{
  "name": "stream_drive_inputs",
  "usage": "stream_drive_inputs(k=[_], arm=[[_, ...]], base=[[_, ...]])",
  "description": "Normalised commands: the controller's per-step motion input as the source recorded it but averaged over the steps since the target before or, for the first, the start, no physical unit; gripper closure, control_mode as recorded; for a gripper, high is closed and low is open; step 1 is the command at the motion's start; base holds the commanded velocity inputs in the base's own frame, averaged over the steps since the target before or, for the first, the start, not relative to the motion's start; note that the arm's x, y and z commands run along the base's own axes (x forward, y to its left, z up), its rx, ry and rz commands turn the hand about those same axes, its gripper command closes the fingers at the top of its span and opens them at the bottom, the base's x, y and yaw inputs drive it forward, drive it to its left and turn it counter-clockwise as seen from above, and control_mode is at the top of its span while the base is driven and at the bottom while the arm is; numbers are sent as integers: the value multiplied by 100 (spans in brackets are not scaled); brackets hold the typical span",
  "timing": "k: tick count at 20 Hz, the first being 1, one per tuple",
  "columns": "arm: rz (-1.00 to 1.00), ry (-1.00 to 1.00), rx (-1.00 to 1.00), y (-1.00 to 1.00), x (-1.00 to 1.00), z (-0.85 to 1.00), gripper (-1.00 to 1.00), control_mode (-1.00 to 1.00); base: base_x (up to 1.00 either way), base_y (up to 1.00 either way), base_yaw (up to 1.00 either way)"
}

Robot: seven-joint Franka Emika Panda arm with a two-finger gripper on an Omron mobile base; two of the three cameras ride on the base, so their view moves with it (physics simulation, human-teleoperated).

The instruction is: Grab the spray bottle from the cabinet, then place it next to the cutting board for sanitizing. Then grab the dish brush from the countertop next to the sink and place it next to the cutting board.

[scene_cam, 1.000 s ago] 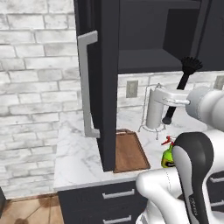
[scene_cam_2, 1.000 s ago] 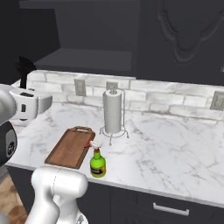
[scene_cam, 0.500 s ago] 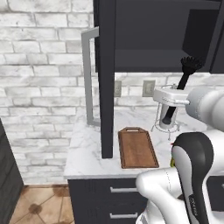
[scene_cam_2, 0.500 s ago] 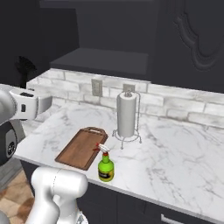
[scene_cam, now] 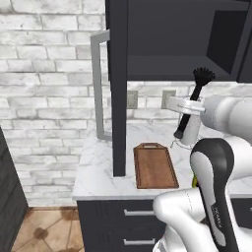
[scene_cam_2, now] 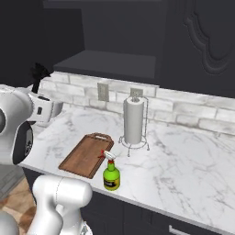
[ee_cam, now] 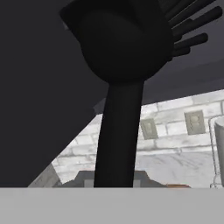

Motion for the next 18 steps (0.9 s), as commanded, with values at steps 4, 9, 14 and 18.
stream_drive_inputs(k=[4, 9, 14, 18], arm=[[-1, 33, 0, 33, 52, -43, 100, -100], [-7, 47, -5, 33, 47, -27, 100, -100], [-3, 41, -2, 15, 31, -45, 100, -100], [0, 18, 0, 0, 3, -54, 100, -100]], base=[[0, 0, 0], [0, 0, 0], [0, 0, 0], [0, 0, 0]])
